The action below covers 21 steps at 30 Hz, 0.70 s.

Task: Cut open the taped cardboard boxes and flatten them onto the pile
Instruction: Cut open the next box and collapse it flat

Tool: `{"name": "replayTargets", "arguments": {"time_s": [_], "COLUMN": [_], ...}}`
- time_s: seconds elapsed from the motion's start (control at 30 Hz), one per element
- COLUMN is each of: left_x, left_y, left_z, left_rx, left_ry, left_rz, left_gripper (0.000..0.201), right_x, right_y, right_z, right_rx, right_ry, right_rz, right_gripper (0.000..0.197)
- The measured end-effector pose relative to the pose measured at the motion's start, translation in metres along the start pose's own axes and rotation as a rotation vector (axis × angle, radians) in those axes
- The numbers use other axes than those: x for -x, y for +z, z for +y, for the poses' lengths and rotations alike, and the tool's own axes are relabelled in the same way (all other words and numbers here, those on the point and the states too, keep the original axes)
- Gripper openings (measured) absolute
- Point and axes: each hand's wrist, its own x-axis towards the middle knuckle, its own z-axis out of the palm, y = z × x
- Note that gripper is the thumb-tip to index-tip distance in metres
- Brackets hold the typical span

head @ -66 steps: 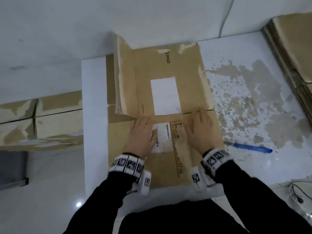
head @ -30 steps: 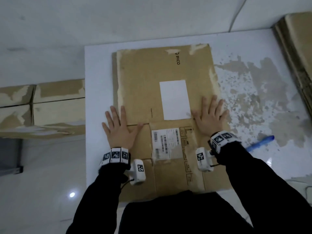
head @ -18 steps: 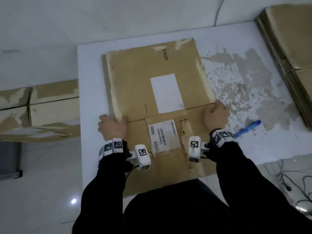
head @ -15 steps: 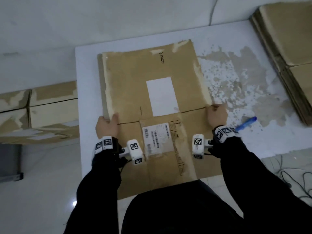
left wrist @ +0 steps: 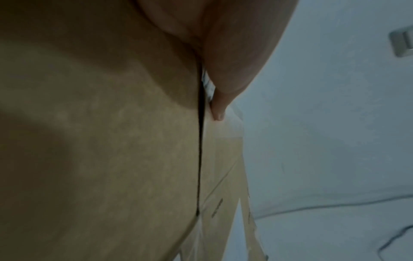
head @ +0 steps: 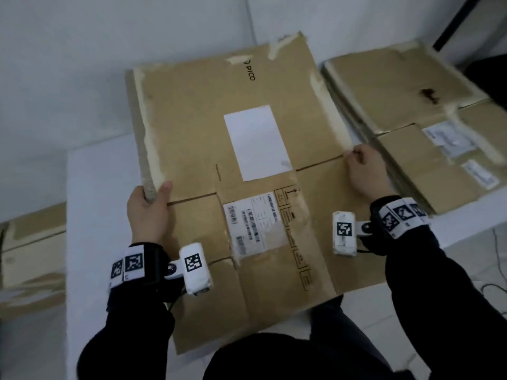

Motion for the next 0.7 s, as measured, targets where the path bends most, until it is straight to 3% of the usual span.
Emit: {"name": "replayTargets", "arguments": {"time_s": [0.23,0.43,0.57,0.63,0.7], "left_x": [0.039,0.072,0.084,0.09,0.093], "left_y": [0.198,0.368,0.45,0.479,0.501], "left_z": [0.101,0.171,0.196,0.194,0.187], "left_rx": [0.141,0.154,0.073,0.035,-0.013], "left_ry": [0.063,0.001,-0.074,-0.121,-0.145], "left_rz": [-0.074,-0.159,-0.161,-0.136,-0.095], "left_gripper": [0.025,0.028,0.028,0.033,0.027], "right_x": [-0.118,-0.218,-0.276,-0.298,-0.311], "right_y": [-0.148,-0.267,-0.284,-0.279,-0.273], "right_z": [0.098,0.166,0.199,0.212,0.224], "right_rx": [-0.116,0.06,0.157,0.25,0.293], "right_ry": [0.007,0.056,0.069,0.068,0.115], "right_rz": [0.166,0.228,0.151,0.056,0.061], "right_gripper": [0.025,0.029,0.034,0.04,0.045]}}
